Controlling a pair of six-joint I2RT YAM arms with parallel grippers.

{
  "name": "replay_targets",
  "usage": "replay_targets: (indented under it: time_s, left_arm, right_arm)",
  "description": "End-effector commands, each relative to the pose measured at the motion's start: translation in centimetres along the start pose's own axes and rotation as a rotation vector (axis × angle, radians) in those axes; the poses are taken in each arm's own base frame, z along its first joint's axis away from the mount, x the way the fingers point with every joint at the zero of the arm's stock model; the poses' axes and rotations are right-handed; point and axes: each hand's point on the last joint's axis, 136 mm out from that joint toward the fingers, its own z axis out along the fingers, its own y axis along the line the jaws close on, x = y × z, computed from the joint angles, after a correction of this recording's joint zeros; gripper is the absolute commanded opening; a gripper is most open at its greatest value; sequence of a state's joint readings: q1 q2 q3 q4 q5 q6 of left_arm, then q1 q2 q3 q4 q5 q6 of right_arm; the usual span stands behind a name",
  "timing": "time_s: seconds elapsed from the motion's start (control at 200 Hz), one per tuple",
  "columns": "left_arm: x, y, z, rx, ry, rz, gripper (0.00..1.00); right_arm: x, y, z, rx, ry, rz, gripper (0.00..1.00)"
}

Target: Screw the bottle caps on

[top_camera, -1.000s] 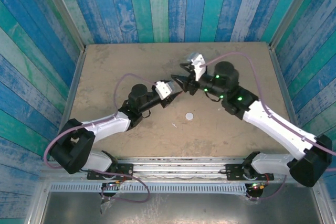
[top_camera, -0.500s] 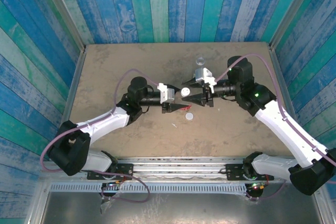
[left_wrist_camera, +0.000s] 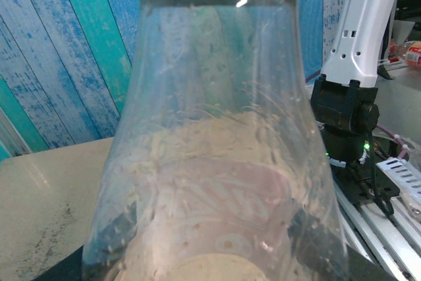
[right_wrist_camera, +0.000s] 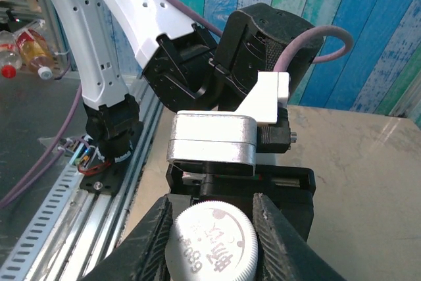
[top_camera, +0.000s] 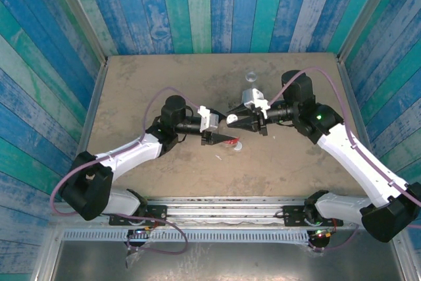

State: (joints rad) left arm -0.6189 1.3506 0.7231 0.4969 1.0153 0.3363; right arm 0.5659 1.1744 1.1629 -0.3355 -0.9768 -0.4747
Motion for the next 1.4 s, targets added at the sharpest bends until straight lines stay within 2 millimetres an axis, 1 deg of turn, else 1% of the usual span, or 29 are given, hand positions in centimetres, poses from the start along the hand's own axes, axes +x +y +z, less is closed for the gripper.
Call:
replay_targets:
  time_s: [0.0, 0.05, 0.09, 0.125, 0.16, 0.24, 0.306, 0.326, 0.391, 0.441, 0.496, 0.551, 0.626, 0.746, 0.821, 0.851, 0.887, 0.932, 0.977, 1.027, 1.052, 1.072, 1.162, 1.202, 1.287, 1.337, 1.392]
  left_arm:
    - [-0.2, 1.1, 0.1, -0.038, 0.008, 0.030, 0.37]
    - [0.1, 2.0, 0.0, -0.091, 0.018, 0.033, 0.37]
    - [0.3, 3.1, -0.2, -0.163, 0.027, 0.033, 0.36]
    - [0.5, 4.3, -0.5, -0.247, 0.036, 0.030, 0.35]
    - [0.7, 5.7, -1.0, -0.336, 0.042, 0.030, 0.35]
    - [1.0, 8.6, -2.5, -0.535, 0.058, 0.040, 0.34]
    - [1.3, 10.4, -3.7, -0.677, 0.086, 0.061, 0.33]
    - [1.5, 10.8, -3.8, -0.708, 0.101, 0.070, 0.33]
    - [2.4, 11.9, -4.3, -0.801, 0.157, 0.093, 0.33]
    - [2.8, 12.5, -4.7, -0.863, 0.186, 0.111, 0.33]
    - [3.1, 12.9, -5.0, -0.921, 0.200, 0.120, 0.32]
    - [3.2, 13.3, -5.5, -0.979, 0.204, 0.122, 0.32]
    - [3.2, 13.5, -6.2, -1.034, 0.203, 0.124, 0.32]
    - [3.4, 13.1, -6.4, -1.034, 0.209, 0.122, 0.32]
    - [3.6, 12.6, -6.0, -0.996, 0.217, 0.124, 0.31]
    - [3.7, 12.3, -5.8, -0.977, 0.216, 0.120, 0.32]
    - [3.6, 11.9, -5.5, -0.949, 0.208, 0.121, 0.32]
    - [3.5, 11.3, -5.2, -0.915, 0.190, 0.117, 0.31]
    - [3.4, 10.6, -4.9, -0.861, 0.166, 0.105, 0.31]
    - [3.3, 9.6, -4.3, -0.749, 0.137, 0.093, 0.31]
    - [3.1, 8.8, -3.9, -0.676, 0.114, 0.085, 0.31]
    - [2.9, 8.2, -3.7, -0.623, 0.097, 0.081, 0.31]
    - [2.0, 5.6, -2.8, -0.390, 0.038, 0.052, 0.31]
    - [1.9, 4.6, -2.3, -0.303, 0.035, 0.038, 0.31]
    - [1.8, 2.8, -1.4, -0.145, 0.039, 0.012, 0.32]
    - [1.4, 1.9, -1.1, -0.069, 0.020, -0.004, 0.32]
    - [0.9, 1.0, -0.8, 0.004, -0.004, -0.014, 0.32]
  right_arm:
    - [-1.0, -0.1, -0.2, -0.005, -0.021, 0.010, 0.21]
    - [-1.0, -0.6, -0.2, 0.024, -0.020, 0.022, 0.18]
    - [-0.8, -1.4, -0.1, 0.068, -0.017, 0.049, 0.13]
    - [-0.7, -2.7, -0.1, 0.132, -0.019, 0.080, 0.06]
    - [-0.5, -4.1, -0.2, 0.207, -0.021, 0.116, 0.01]
    - [0.5, -7.4, -0.5, 0.390, -0.026, 0.217, 0.01]
    - [1.3, -9.2, -0.7, 0.507, -0.027, 0.270, 0.00]
    - [1.1, -8.8, 0.1, 0.517, -0.031, 0.271, 0.00]
    - [1.4, -9.1, 1.2, 0.630, -0.041, 0.259, 0.01]
    - [1.5, -9.6, 1.7, 0.750, -0.050, 0.259, 0.01]
    - [2.1, -10.1, 2.1, 0.857, -0.060, 0.296, 0.01]
    - [2.5, -10.1, 2.9, 0.917, -0.074, 0.324, 0.01]
    - [2.5, -9.9, 3.5, 1.015, -0.079, 0.313, 0.01]
    - [2.3, -10.4, 3.6, 1.063, -0.085, 0.314, 0.01]
    - [1.9, -10.5, 3.7, 1.049, -0.072, 0.282, 0.04]
    - [1.5, -10.3, 4.0, 1.007, -0.069, 0.259, 0.06]
    - [1.1, -10.1, 4.3, 0.940, -0.068, 0.232, 0.11]
    - [0.6, -9.7, 4.2, 0.863, -0.079, 0.213, 0.19]
    - [0.1, -9.3, 3.8, 0.768, -0.093, 0.201, 0.30]
    - [-0.4, -8.5, 3.4, 0.633, -0.096, 0.189, 0.41]
    - [-0.6, -8.2, 3.2, 0.595, -0.096, 0.181, 0.44]
    - [-0.9, -7.7, 2.8, 0.554, -0.098, 0.170, 0.49]
    - [-1.5, -6.0, 1.6, 0.433, -0.103, 0.112, 0.61]
    - [-1.7, -5.2, 1.0, 0.380, -0.103, 0.090, 0.62]
    - [-2.1, -3.4, 0.1, 0.258, -0.110, 0.064, 0.62]
    - [-2.3, -1.8, -0.1, 0.167, -0.108, 0.035, 0.61]
    - [-2.1, -0.3, -0.1, 0.091, -0.086, 0.011, 0.61]
